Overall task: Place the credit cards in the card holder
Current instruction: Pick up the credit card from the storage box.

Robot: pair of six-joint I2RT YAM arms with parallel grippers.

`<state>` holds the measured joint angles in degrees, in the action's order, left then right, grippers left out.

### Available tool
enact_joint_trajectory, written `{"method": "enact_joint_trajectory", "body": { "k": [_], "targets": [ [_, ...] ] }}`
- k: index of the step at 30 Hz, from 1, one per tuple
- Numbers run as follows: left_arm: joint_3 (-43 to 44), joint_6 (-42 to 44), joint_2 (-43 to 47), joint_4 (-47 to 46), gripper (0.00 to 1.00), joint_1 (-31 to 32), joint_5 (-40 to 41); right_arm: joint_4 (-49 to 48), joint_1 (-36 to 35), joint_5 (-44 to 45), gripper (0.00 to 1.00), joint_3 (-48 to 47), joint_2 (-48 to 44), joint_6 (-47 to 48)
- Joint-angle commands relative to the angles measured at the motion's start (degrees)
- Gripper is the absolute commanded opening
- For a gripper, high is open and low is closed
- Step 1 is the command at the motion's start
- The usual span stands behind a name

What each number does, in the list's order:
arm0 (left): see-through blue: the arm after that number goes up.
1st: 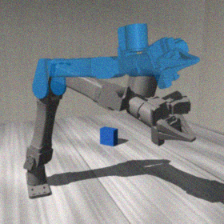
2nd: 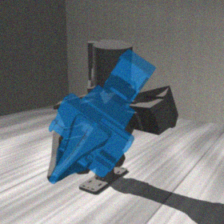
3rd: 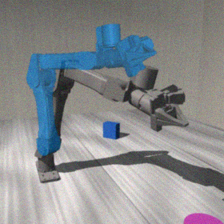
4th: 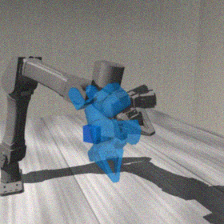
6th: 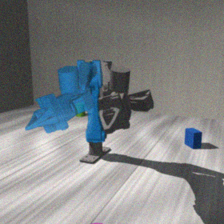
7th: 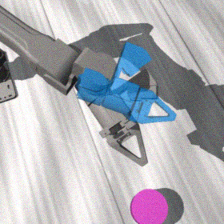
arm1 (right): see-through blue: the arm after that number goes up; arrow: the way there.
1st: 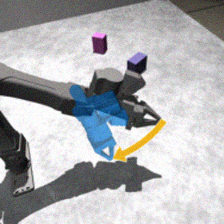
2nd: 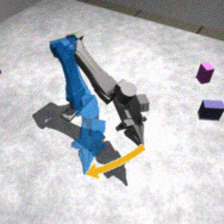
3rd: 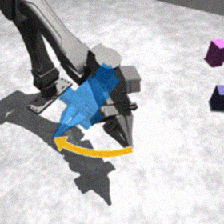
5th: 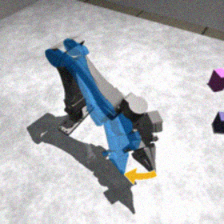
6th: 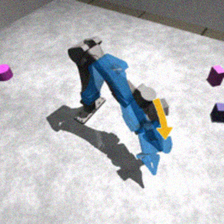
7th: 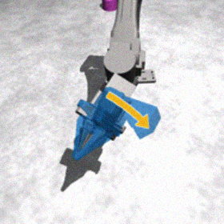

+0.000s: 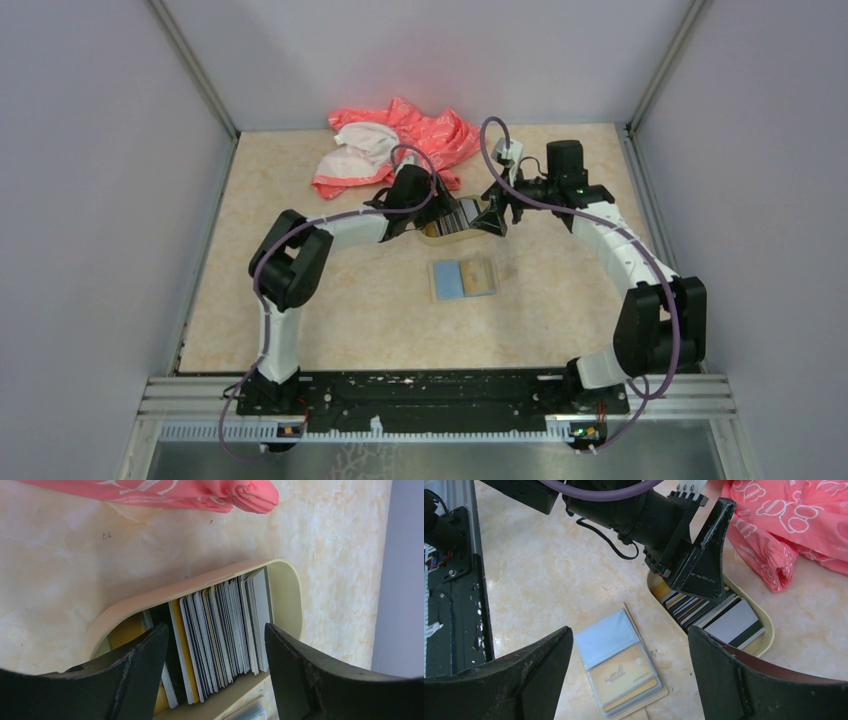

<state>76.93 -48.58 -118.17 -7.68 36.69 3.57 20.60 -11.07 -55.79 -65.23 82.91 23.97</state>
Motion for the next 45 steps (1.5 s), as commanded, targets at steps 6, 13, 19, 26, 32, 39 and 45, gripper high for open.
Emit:
{"method": "enact_joint_trajectory", "body": {
  "k": [6,13,19,26,32,39,45],
  "targets": [
    [1.1,0.4,1.7,2.8,0.79,1.0,2.6,-1.1,0.7,-2.1,0.84,-0.7,-1.2,1.0],
    [2.9,0.1,-0.6,3.0,0.79,1.0,-0.3,-0.9,0.8,-2.5,0.84,-0.8,-1.3,1.0],
    [3.1,-0.1,-1.7,0.9,0.78,1.0,-3.2,-1.0,1.2,-3.0,0.84,-0.8,-1.7,0.9],
    [2.9,-0.1,-1.7,-0.7,0.77,0.9,-6.2,-1.2,1.4,-3.6,0.84,-0.7,-1.9,0.7],
    [1.6,0.0,-1.1,-4.6,0.72,0.9,-9.6,-1.1,1.5,-3.8,0.84,-0.7,-2.0,0.7],
    [3.4,-1.1,-4.1,-1.9,0.63,0.3,-11.0,-1.2,1.6,-4.3,0.84,-0.7,-2.1,0.7],
    [4.8,-1.1,-6.6,-2.5,0.64,-0.4,-14.4,-1.1,1.7,-4.6,0.84,-0.6,-2.3,0.6]
  ]
}}
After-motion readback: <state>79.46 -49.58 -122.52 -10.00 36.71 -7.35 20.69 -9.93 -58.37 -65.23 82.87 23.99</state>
